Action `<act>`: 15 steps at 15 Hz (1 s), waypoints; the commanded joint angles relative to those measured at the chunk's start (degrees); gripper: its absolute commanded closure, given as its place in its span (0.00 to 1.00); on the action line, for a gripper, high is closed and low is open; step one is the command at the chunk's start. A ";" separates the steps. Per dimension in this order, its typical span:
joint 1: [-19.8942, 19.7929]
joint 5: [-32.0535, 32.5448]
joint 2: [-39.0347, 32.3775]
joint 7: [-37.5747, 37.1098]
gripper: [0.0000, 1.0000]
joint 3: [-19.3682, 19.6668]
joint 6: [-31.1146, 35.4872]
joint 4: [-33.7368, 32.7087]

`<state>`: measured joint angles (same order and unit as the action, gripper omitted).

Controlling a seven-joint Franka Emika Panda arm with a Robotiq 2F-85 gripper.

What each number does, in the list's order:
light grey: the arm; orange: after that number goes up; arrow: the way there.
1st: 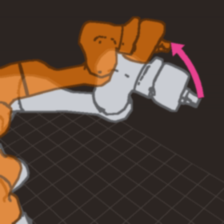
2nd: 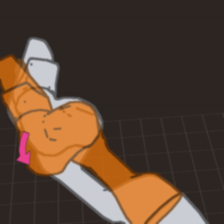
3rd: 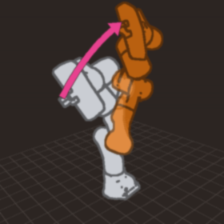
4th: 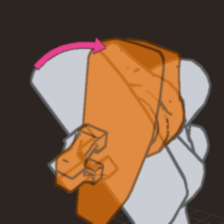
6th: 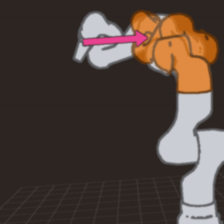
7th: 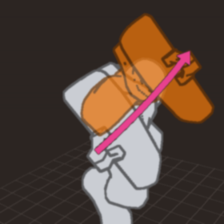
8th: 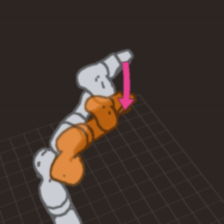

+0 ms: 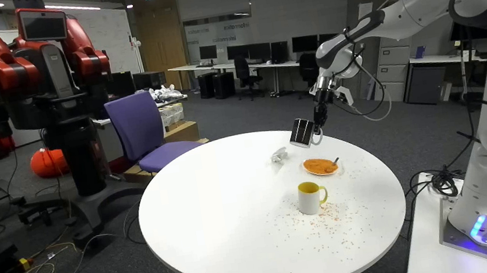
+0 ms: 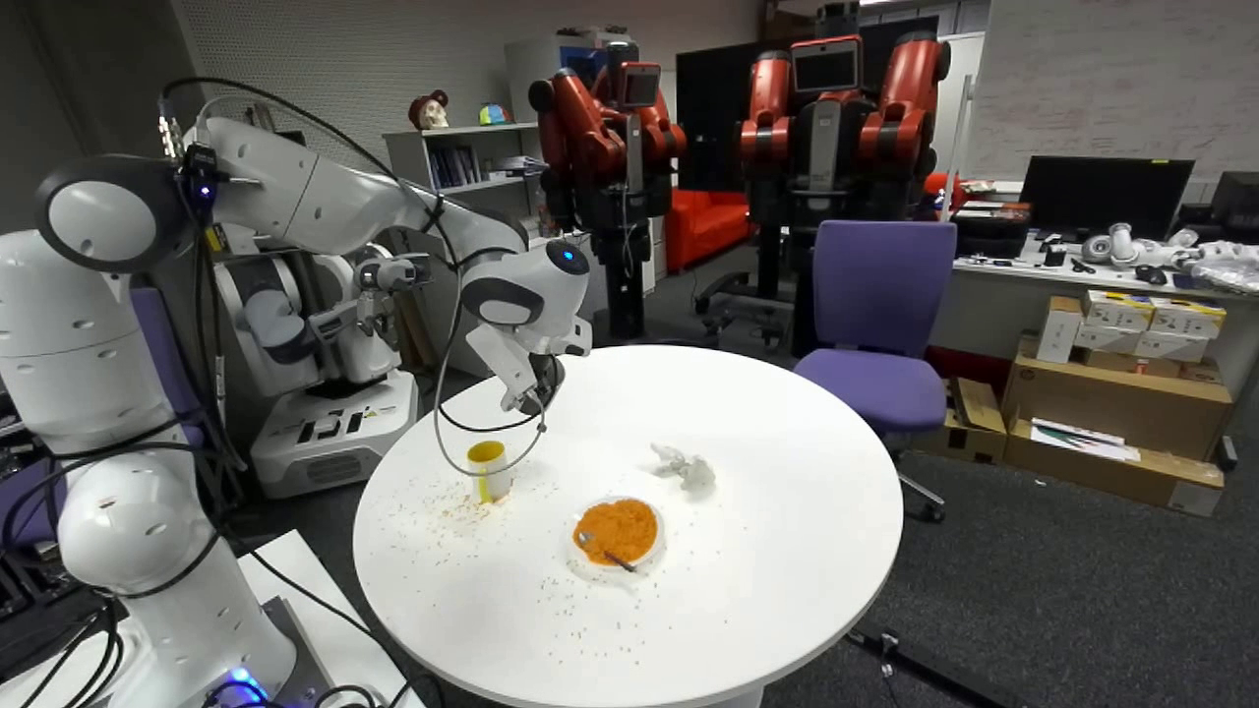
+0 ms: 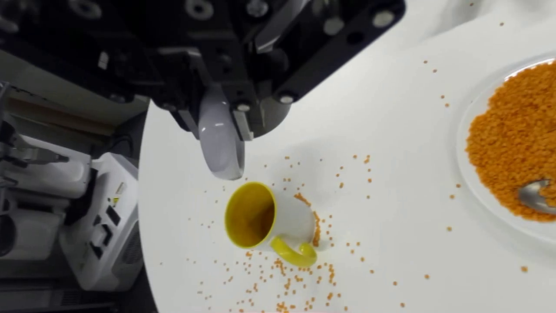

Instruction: Empty the content of the black mug onto the plate

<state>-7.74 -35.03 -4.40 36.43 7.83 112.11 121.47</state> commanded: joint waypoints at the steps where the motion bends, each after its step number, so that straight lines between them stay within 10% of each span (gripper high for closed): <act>1: 1.32 6.66 2.68 -4.12 0.95 -1.58 7.56 3.60; 9: 2.59 29.99 -1.85 -15.35 0.95 -3.19 12.55 5.01; 15: 2.28 32.72 -6.80 -15.47 0.95 -4.17 21.76 6.52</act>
<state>-5.36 -3.07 -10.68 21.95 4.46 129.05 126.62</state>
